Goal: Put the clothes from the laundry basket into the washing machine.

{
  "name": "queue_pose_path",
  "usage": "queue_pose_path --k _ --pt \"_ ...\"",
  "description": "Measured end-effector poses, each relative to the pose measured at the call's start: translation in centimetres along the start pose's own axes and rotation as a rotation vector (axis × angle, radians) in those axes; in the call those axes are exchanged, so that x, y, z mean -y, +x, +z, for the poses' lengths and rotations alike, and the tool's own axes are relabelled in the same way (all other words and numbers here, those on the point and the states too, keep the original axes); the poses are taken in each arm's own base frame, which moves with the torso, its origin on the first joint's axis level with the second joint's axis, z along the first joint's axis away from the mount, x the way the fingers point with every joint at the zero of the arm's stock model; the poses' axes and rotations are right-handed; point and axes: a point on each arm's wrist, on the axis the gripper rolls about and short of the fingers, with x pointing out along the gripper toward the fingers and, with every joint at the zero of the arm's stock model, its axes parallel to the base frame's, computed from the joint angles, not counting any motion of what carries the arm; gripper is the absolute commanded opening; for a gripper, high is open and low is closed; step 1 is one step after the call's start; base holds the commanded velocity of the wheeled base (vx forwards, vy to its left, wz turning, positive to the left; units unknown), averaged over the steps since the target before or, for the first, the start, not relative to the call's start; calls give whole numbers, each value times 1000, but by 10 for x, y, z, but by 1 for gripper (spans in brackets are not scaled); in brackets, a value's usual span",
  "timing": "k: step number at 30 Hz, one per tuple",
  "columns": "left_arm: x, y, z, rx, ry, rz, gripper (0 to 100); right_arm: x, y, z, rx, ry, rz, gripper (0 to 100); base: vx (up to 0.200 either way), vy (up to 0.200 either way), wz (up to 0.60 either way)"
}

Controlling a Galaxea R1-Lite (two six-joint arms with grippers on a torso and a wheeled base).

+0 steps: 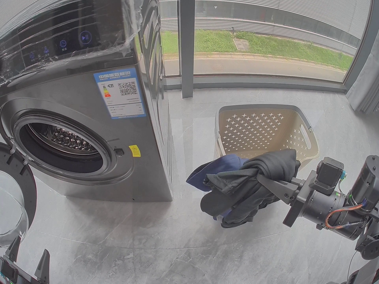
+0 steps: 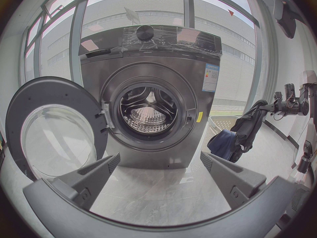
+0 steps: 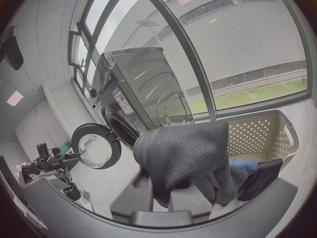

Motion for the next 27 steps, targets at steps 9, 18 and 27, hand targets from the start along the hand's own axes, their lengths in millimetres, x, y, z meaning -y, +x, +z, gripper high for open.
queue_pose_path --k 9,18,27 --pt "0 0 0 0 0 0 100 2 1 -1 -6 0 -13 0 -200 0 0" --pt "0 0 0 0 0 0 100 4 2 -3 -11 3 -23 0 -22 44 0" --pt "0 0 0 0 0 0 100 4 3 -2 -5 2 -25 0 0 200 0"
